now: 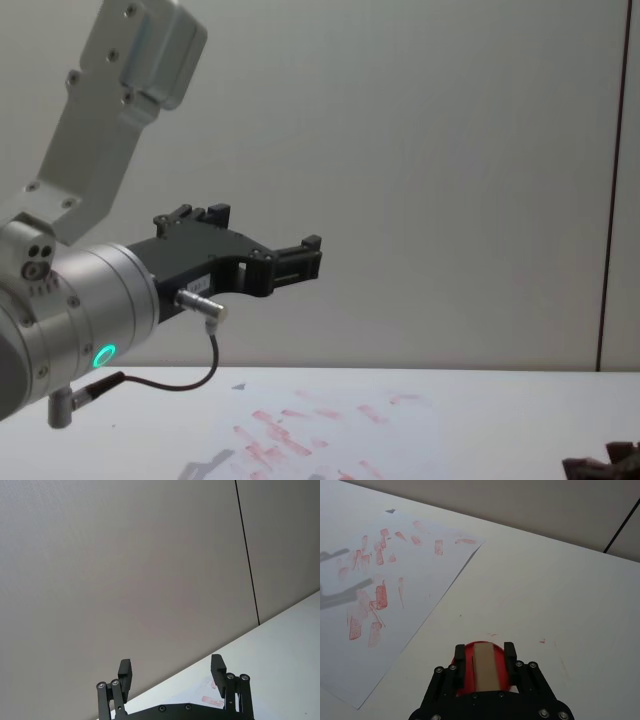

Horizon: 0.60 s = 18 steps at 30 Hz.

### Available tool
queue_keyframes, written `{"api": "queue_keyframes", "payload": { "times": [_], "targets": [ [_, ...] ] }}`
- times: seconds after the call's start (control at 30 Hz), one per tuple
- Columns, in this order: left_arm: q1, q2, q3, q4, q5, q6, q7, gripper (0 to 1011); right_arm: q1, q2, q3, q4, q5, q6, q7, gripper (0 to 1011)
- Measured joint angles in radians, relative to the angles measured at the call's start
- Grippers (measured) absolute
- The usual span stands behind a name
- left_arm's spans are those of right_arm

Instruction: Use the one hand to pick up the stamp and affix it onto the A4 paper.

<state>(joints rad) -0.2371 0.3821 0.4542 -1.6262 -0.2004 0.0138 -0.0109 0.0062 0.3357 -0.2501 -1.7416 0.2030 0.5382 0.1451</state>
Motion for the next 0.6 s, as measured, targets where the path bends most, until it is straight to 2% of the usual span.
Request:
{"api": "queue_keyframes", "payload": {
  "times": [0.1,0.13,0.23,0.47,0.53,0.6],
  "targets": [
    [0.0,0.0,0.0,0.0,0.0,0.0,0.0,1003,0.0,0.0,0.0,0.001,-0.001,0.002,0.0,538],
    [0.0,0.0,0.0,0.0,0.0,0.0,0.0,1003,0.0,0.0,0.0,0.001,-0.001,0.002,0.0,538],
    [0.0,0.0,0.0,0.0,0.0,0.0,0.0,1003,-0.001,0.0,0.0,0.001,-0.002,0.003,0.0,666],
    [0.0,0.0,0.0,0.0,0.0,0.0,0.0,1003,-0.001,0.0,0.0,0.002,-0.002,0.005,-0.001,854],
    [0.0,0.0,0.0,0.0,0.0,0.0,0.0,1003,-0.001,0.0,0.0,0.002,-0.003,0.005,-0.001,939],
    [0.0,0.0,0.0,0.0,0.0,0.0,0.0,1003,-0.001,0.0,0.0,0.002,-0.003,0.006,-0.001,969]
  ]
}}
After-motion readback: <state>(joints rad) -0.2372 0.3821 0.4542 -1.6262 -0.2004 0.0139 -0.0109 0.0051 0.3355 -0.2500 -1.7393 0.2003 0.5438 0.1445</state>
